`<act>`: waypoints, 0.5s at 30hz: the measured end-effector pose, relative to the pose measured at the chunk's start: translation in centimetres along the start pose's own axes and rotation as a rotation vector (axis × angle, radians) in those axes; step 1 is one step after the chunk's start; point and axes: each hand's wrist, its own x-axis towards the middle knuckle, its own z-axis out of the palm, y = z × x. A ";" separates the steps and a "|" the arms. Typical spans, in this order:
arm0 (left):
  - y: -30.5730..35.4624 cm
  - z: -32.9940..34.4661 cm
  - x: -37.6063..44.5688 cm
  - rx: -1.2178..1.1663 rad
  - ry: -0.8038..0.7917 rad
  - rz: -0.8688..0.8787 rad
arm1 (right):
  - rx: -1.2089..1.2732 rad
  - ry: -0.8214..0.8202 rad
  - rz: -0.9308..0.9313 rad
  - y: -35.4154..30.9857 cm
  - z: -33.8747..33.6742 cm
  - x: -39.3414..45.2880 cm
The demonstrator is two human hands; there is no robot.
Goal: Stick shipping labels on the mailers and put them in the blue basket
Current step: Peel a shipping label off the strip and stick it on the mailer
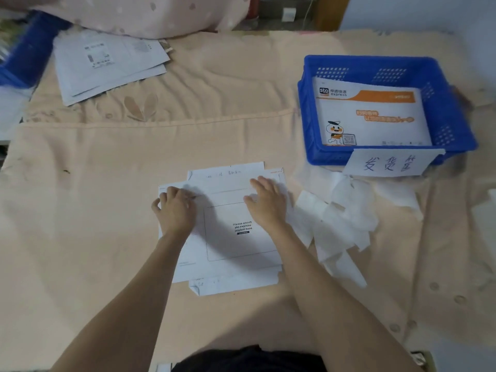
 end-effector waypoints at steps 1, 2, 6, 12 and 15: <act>0.7 -0.6 0.5 -0.006 -0.018 -0.056 | 0.188 -0.008 0.037 -0.2 -1.0 0.3; 1.6 -1.3 0.9 -0.028 -0.021 -0.092 | 0.402 -0.004 0.071 -0.4 -2.2 0.3; 8.1 -2.9 0.0 -0.370 -0.013 0.030 | 0.695 0.226 0.042 1.1 -6.8 -0.8; 18.3 -0.1 -5.4 -0.400 -0.444 0.283 | 0.748 0.155 0.229 7.3 -10.0 -4.1; 19.7 2.4 -7.8 -0.214 -0.505 0.302 | 0.617 -0.146 0.280 8.9 -8.5 -5.9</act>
